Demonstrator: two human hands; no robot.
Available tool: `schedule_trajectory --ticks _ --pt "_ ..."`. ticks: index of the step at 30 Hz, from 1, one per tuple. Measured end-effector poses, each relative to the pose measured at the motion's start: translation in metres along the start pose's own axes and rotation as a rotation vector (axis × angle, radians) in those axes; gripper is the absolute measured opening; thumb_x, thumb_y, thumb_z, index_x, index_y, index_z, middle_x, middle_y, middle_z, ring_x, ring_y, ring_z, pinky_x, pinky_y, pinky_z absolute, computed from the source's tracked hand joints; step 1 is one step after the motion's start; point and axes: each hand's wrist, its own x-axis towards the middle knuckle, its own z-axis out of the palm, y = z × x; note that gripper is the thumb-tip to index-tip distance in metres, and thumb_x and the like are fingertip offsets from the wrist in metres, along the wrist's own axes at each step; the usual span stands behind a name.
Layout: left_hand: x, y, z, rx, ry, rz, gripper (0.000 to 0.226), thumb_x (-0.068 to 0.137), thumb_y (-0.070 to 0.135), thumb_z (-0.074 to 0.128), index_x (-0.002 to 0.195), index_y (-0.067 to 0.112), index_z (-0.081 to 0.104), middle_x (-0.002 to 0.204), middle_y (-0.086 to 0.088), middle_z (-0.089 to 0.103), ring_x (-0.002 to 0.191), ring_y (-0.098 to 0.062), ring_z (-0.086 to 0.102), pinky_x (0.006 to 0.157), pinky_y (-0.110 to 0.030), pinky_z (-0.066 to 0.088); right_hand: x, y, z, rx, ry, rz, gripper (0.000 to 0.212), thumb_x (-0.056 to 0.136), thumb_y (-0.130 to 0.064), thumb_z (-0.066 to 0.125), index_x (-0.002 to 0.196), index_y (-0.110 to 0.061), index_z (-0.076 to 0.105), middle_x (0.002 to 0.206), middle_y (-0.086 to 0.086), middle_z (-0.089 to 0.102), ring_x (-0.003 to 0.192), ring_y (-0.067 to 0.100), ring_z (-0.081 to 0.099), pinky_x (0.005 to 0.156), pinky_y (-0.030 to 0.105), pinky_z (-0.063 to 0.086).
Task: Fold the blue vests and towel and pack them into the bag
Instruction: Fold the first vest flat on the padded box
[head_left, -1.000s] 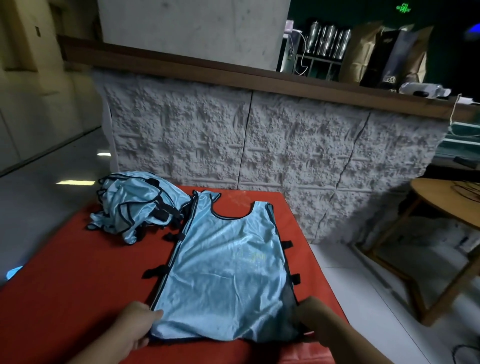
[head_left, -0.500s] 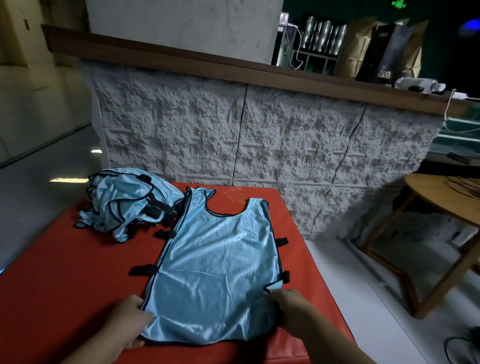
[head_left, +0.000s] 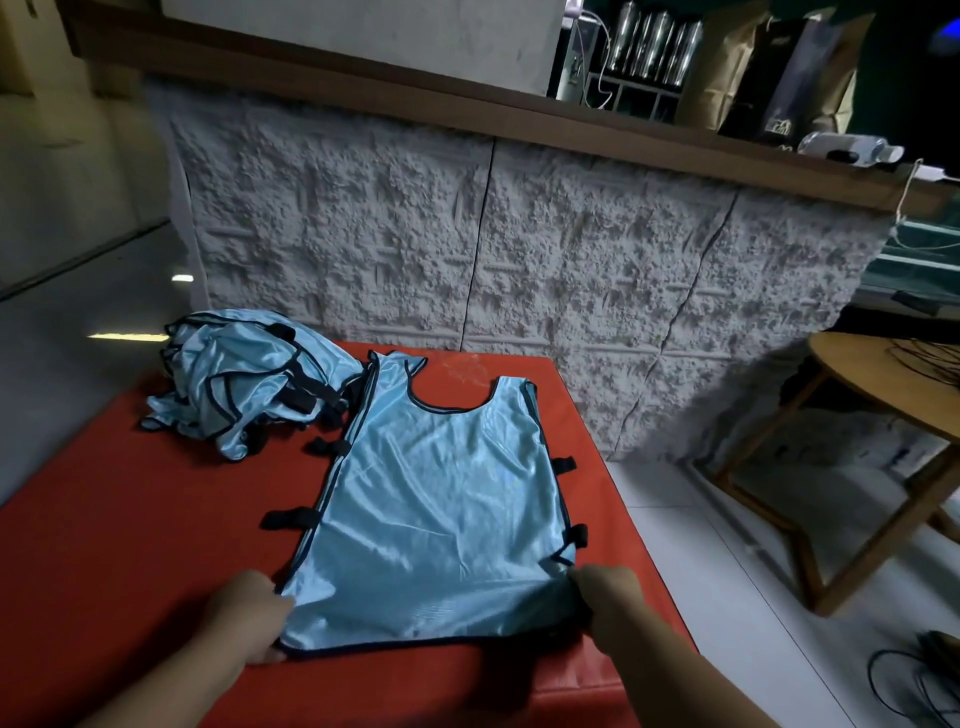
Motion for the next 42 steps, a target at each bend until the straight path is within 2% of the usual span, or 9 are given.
schedule_trajectory --ticks 8,13,18,23,28,32,35,38,42 --pt "-0.012 -0.001 -0.001 -0.019 0.03 0.073 0.006 0.092 0.005 0.064 0.091 0.003 0.058 0.094 -0.026 0.063 0.08 -0.042 0.068 0.048 -0.042 0.058 -0.019 -0.003 -0.001 -0.063 -0.118 0.024 0.017 0.085 0.0 0.059 0.101 0.002 0.066 0.082 0.017 0.064 0.067 0.029 0.06 0.052 0.03 0.049" --pt "-0.019 0.001 -0.002 -0.014 -0.03 0.065 0.005 0.089 0.004 0.066 0.086 0.001 0.064 0.085 -0.025 0.068 0.077 -0.039 0.069 0.058 -0.052 0.062 -0.016 -0.003 0.005 0.052 -0.164 -0.074 0.015 0.085 -0.005 0.066 0.098 0.0 0.069 0.083 0.015 0.07 0.074 0.031 0.066 0.069 0.039 0.056" --pt "-0.027 0.007 0.001 -0.209 -0.142 0.005 0.024 0.102 0.031 0.057 0.098 0.008 0.063 0.096 -0.02 0.069 0.074 -0.029 0.065 0.06 -0.039 0.061 -0.016 0.001 0.012 -0.013 -0.28 -0.102 0.023 0.083 -0.015 0.081 0.098 -0.001 0.072 0.092 0.022 0.076 0.079 0.034 0.073 0.077 0.048 0.06" --pt "-0.022 0.013 -0.003 -0.337 -0.197 -0.068 0.02 0.097 0.033 0.065 0.096 0.014 0.068 0.092 -0.011 0.073 0.083 -0.027 0.065 0.063 -0.032 0.051 -0.01 0.003 0.006 -0.108 -0.132 -0.047 0.031 0.066 -0.003 0.086 0.091 0.002 0.068 0.081 0.019 0.071 0.074 0.033 0.07 0.066 0.041 0.058" --pt "-0.03 0.024 -0.002 -0.461 -0.224 -0.102 0.014 0.095 0.031 0.067 0.098 0.017 0.069 0.096 -0.01 0.071 0.089 -0.031 0.065 0.068 -0.037 0.051 -0.009 -0.003 -0.007 -0.18 0.021 -0.033 0.037 0.055 -0.014 0.076 0.086 0.006 0.067 0.08 0.024 0.07 0.072 0.041 0.072 0.067 0.059 0.061" --pt "-0.029 0.023 -0.011 -0.308 -0.023 -0.02 0.015 0.096 0.028 0.068 0.095 0.013 0.068 0.089 -0.011 0.066 0.075 -0.025 0.06 0.056 -0.03 0.052 -0.022 -0.015 -0.012 -0.162 -0.027 -0.03 0.021 0.079 -0.011 0.077 0.083 0.006 0.065 0.066 0.017 0.065 0.055 0.028 0.066 0.052 0.037 0.059" --pt "-0.025 0.028 -0.018 -0.358 -0.105 -0.041 0.017 0.095 0.019 0.068 0.099 0.002 0.067 0.073 -0.012 0.059 0.054 -0.018 0.047 0.039 -0.018 0.04 -0.02 -0.023 -0.018 -0.031 -0.203 -0.019 0.016 0.095 -0.008 0.067 0.084 0.002 0.061 0.054 0.01 0.056 0.044 0.017 0.053 0.04 0.021 0.04" --pt "-0.019 0.04 -0.026 -0.609 -0.176 -0.055 0.01 0.098 0.013 0.063 0.102 0.004 0.063 0.072 -0.008 0.053 0.058 -0.016 0.042 0.035 -0.015 0.034 -0.012 -0.031 -0.02 0.286 -0.351 -0.105 0.007 0.097 0.0 0.06 0.09 -0.002 0.061 0.061 0.009 0.058 0.05 0.014 0.056 0.044 0.022 0.045" --pt "-0.016 0.047 -0.026 -0.898 -0.291 -0.141 0.011 0.102 0.006 0.048 0.102 0.002 0.058 0.092 -0.014 0.059 0.079 -0.022 0.057 0.076 -0.034 0.053 -0.009 -0.029 -0.011 0.359 -0.398 -0.106 0.011 0.097 -0.002 0.06 0.107 -0.001 0.064 0.078 0.013 0.064 0.067 0.02 0.064 0.059 0.03 0.057"
